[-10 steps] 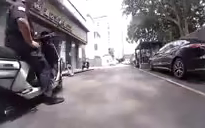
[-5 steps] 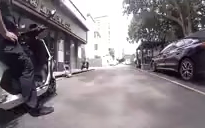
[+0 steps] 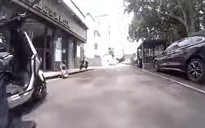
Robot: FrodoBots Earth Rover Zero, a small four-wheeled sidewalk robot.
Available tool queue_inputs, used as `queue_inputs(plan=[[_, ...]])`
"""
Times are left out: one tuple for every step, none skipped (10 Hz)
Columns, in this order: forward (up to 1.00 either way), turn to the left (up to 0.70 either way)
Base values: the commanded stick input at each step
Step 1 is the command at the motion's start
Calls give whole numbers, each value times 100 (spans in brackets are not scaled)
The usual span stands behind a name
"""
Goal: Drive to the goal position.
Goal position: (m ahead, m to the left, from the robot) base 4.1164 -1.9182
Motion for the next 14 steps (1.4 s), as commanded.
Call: queue_inputs(plan=[[70, 14], [70, 14], [70, 14], [70, 14], [70, 14], [70, 14], [70, 14], [70, 14], [70, 0], [70, 0], [70, 0], [70, 0], [70, 0], [70, 9]])
